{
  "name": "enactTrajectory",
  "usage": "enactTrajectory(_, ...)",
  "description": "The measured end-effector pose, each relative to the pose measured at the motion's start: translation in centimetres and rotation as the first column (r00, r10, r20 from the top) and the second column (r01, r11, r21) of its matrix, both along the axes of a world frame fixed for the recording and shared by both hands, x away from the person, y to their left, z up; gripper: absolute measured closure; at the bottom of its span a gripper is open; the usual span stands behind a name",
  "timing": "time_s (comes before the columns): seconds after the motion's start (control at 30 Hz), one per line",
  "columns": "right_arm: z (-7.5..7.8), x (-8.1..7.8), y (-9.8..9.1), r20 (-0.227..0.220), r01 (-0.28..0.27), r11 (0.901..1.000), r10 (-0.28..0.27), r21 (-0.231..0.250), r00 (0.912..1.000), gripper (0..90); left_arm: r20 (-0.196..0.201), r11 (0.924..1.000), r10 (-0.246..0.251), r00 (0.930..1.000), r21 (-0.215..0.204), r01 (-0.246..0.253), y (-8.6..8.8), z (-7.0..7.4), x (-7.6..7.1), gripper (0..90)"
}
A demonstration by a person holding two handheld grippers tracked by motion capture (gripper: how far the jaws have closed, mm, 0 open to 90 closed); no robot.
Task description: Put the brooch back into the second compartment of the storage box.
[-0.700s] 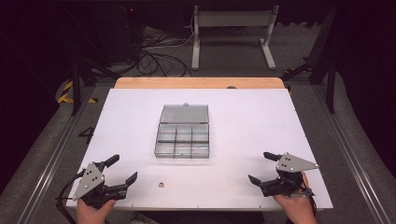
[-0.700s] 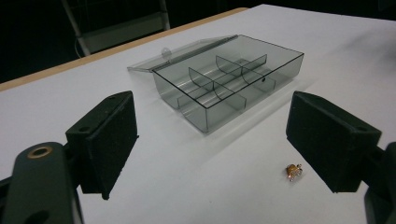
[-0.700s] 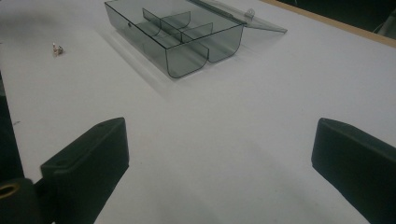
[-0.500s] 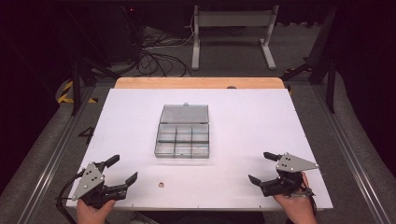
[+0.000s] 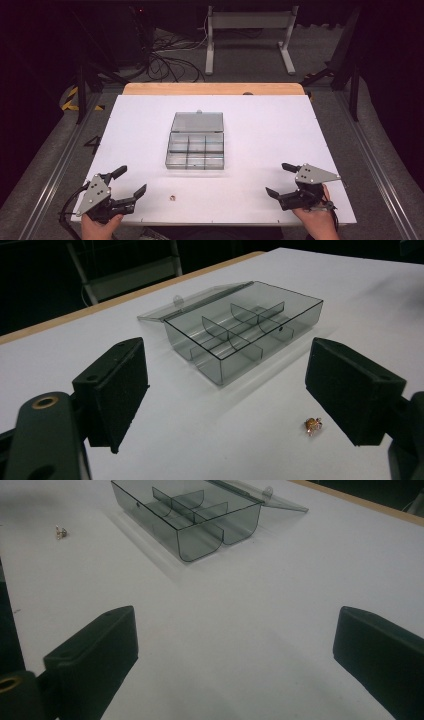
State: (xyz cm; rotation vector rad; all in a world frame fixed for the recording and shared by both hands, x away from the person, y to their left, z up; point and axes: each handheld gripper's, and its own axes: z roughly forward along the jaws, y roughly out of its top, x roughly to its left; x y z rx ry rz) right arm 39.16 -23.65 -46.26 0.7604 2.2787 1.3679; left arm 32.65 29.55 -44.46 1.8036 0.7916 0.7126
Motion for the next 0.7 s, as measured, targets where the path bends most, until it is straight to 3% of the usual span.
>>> enactTrajectory(0.4, -0.1, 0.1, 0.0, -0.007, -0.002, 1.0, 0.002, -0.006, 1.0, 4.7, -0.03, 0.9993, -0.011, 0.9995, -0.036, 0.01, -0.1, 0.4, 0.0, 19.3)
enactTrajectory(0.6, -0.1, 0.1, 0.1, -0.011, -0.004, 1.0, 0.004, -0.006, 0.9999, 4.8, -0.033, 0.9996, -0.021, 0.9993, -0.018, 0.02, -0.2, 0.8, 0.2, 19.6)
enactTrajectory(0.7, -0.2, 0.2, 0.1, -0.013, -0.004, 0.9999, 0.004, -0.01, 0.9999, 4.8, -0.047, 0.999, -0.034, 0.9983, -0.031, 0.032, -0.4, 1.2, 0.6, 19.9)
